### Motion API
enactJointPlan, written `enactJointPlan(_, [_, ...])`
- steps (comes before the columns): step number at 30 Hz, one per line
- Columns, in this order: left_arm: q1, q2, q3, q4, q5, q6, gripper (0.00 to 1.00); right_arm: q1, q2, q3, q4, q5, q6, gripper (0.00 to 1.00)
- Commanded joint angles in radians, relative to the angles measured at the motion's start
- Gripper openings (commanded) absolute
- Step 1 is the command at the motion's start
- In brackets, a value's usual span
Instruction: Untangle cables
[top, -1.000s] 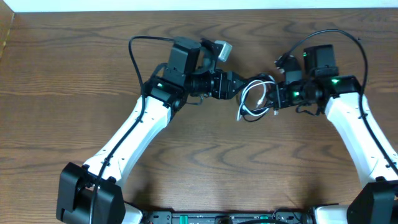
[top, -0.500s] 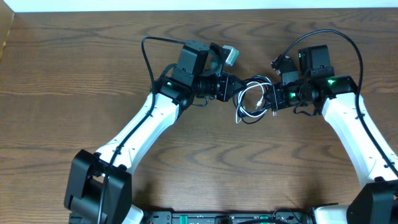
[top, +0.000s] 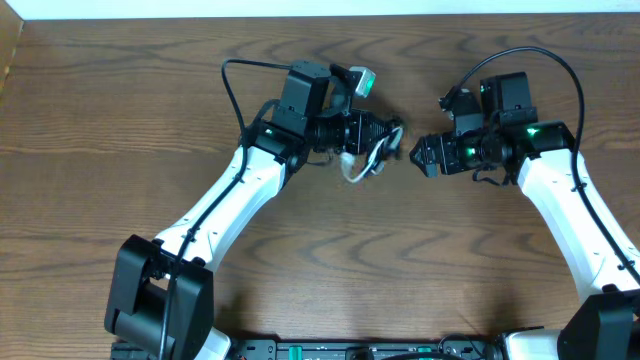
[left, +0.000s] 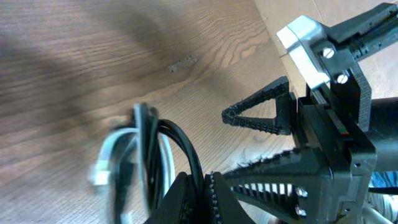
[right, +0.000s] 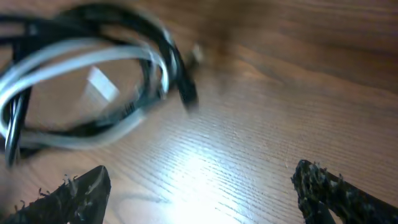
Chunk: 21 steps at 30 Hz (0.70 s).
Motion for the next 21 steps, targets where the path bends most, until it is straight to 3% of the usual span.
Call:
enactJointPlan(1, [0.0,-0.008,0.007,0.038,0.061,-0.068,0.08,0.002,-0.002,0.002,0.017,0.07,0.199,0.87])
enactJointPlan(5, [0.001,-0.008,0.007,0.076,0.151,-0.12,0.07,0.003,-0.002,0.002,0.082,0.078,0.375,0.87])
enactJointPlan(17, [0.001,-0.008,0.007,0.241,0.29,-0.359,0.08,0.003,-0.002,0.002,0.13,0.03,0.348,0.87])
enactJointPlan(18, [0.001,-0.008,0.007,0.241,0.29,-0.36,0.08,0.003,-0.002,0.002,0.13,0.031,0.348,0.85])
enactJointPlan(21, [0.001,-0.008,0.007,0.243,0.29,-0.391,0.07,0.003,-0.002,0.002,0.142,0.032,0.348,0.65])
